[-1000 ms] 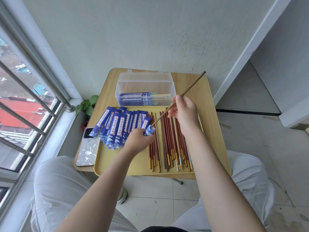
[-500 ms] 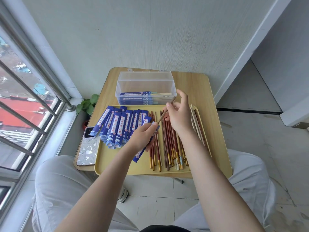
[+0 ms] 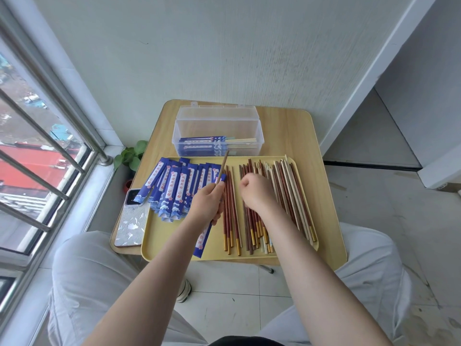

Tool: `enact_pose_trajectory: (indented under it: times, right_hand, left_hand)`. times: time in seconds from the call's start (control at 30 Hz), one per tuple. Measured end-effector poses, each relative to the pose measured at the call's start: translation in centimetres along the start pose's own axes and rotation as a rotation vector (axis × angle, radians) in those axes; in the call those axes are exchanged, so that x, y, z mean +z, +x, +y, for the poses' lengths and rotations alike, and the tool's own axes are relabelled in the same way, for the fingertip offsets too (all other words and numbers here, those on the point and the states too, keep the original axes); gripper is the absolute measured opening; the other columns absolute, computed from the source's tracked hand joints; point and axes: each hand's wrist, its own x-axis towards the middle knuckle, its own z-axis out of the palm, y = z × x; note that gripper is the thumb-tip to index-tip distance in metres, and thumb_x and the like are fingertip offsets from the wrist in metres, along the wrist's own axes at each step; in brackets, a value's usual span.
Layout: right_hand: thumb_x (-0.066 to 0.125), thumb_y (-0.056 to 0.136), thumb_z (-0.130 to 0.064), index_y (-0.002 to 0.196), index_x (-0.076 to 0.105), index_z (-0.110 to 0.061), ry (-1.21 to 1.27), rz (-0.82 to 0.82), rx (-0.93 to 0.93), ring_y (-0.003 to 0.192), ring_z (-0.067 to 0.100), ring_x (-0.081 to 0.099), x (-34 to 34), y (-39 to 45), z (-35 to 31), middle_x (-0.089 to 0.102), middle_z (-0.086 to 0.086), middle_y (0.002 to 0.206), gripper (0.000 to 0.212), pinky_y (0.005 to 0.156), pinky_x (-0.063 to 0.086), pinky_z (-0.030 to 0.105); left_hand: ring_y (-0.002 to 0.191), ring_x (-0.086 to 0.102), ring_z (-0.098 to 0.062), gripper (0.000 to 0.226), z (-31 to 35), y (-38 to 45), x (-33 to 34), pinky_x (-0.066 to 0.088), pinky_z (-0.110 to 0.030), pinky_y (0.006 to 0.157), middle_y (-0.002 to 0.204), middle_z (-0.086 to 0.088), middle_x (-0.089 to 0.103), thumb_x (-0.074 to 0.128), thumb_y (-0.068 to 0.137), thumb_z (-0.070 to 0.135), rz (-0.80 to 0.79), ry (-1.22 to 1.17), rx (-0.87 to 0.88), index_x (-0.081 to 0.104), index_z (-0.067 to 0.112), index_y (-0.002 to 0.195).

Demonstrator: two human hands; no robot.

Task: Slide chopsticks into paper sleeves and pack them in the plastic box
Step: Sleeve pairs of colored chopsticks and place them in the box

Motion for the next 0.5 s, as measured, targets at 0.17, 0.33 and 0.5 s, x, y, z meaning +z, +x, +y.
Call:
enact_pose_trajectory:
  times: [0.17,0.33,0.5]
  right_hand:
    - [0.056,0.096,-0.008,0.107,0.063,-0.009,-0.315,-0.134,0.065,0.08,0.023,0.06,1.9,-0.8,-0.2,0.061,0.004,0.092,0.013,0.062,0.047,0.031]
    - [0.058,0.097,-0.01,0.111,0.061,-0.009,-0.421,-0.14,0.096,0.084,0.024,0.06,2.6,-1.1,-0.9,0.06,0.006,0.095,0.014,0.069,0.052,0.032]
    - [0.062,0.096,-0.016,0.108,0.063,-0.009,-0.401,-0.127,0.134,0.078,0.024,0.058,2.7,-1.3,-1.4,0.059,0.006,0.092,0.014,0.063,0.049,0.031]
  left_hand:
    - [0.037,0.048,-0.018,0.035,-1.5,0.5,-0.4,0.039,-0.026,0.041,0.07,-0.013,0.067,0.041,0.105,0.034,0.072,-0.019,-0.112,0.058,0.006,0.094]
    - [0.038,0.05,-0.02,0.034,-2.3,0.7,-0.4,0.041,-0.027,0.043,0.083,-0.014,0.074,0.041,0.105,0.037,0.078,-0.016,-0.144,0.059,0.009,0.1]
    - [0.04,0.05,-0.02,0.034,-2.3,0.9,-0.5,0.042,-0.027,0.045,0.086,-0.013,0.074,0.04,0.105,0.037,0.063,-0.027,-0.159,0.059,0.01,0.103]
